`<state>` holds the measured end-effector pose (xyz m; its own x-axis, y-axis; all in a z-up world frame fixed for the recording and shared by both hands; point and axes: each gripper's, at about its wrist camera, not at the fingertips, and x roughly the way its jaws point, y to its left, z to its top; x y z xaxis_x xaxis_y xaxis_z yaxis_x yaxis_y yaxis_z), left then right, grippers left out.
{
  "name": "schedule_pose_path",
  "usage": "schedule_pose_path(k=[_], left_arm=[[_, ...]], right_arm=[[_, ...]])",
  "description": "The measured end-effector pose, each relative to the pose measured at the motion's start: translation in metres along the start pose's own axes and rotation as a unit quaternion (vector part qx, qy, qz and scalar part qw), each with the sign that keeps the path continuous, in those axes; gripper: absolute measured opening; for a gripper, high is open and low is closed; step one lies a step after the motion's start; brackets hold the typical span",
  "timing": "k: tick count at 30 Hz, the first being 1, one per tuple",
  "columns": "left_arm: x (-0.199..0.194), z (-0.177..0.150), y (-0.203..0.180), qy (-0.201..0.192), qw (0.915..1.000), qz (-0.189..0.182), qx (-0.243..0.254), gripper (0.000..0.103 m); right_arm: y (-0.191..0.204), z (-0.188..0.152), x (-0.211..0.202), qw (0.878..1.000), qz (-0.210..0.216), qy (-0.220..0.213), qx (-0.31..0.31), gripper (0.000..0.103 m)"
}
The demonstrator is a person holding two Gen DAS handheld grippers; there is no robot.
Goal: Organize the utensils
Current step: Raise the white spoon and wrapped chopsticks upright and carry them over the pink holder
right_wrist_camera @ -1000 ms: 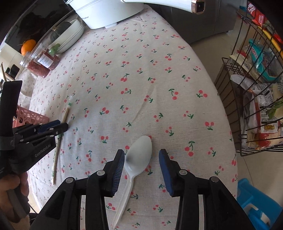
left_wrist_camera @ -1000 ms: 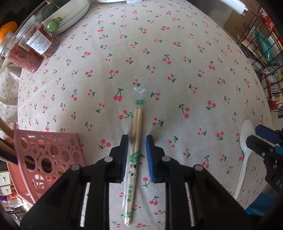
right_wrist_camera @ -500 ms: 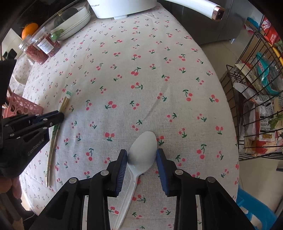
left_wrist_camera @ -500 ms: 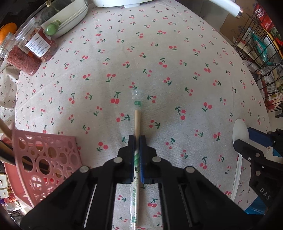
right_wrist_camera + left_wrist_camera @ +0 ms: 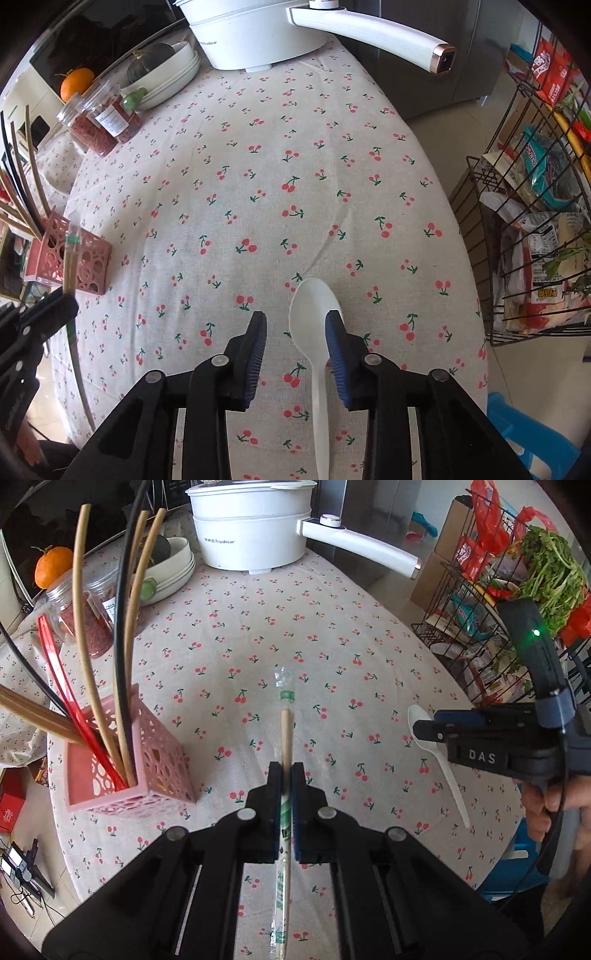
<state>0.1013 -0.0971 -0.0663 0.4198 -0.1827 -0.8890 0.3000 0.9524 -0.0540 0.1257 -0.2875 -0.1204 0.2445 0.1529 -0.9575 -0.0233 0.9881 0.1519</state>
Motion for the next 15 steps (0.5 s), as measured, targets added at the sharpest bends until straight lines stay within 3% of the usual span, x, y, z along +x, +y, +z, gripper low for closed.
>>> schedule_pose_path(k=[3,8,12,14,15], left_arm=[[-0.01,-0.005,0.001,-0.012,0.9999,-0.006,0.006,0.006],[-0.015,-0.014,0.009,-0.015,0.9998,-0.011,0.003,0.006],[-0.021,-0.013,0.012,-0.025,0.9996,-0.016,0.0,0.006],[-0.028,-0.013,0.012,-0.036,0.9992,-0.019,-0.001,0.006],[-0.032,-0.013,0.013,-0.043,0.9989,-0.02,0.0,0.006]], right_arm=[[-0.014,0.004,-0.004,1.0,0.002,-0.008,0.02,0.036],[-0.016,0.001,0.006,1.0,-0.004,0.011,0.009,0.052],[0.003,-0.002,0.02,0.999,-0.034,0.021,-0.037,0.052],[0.01,-0.003,0.027,0.997,-0.047,0.027,-0.055,0.044],[0.013,-0.004,0.03,0.996,-0.053,0.03,-0.061,0.035]])
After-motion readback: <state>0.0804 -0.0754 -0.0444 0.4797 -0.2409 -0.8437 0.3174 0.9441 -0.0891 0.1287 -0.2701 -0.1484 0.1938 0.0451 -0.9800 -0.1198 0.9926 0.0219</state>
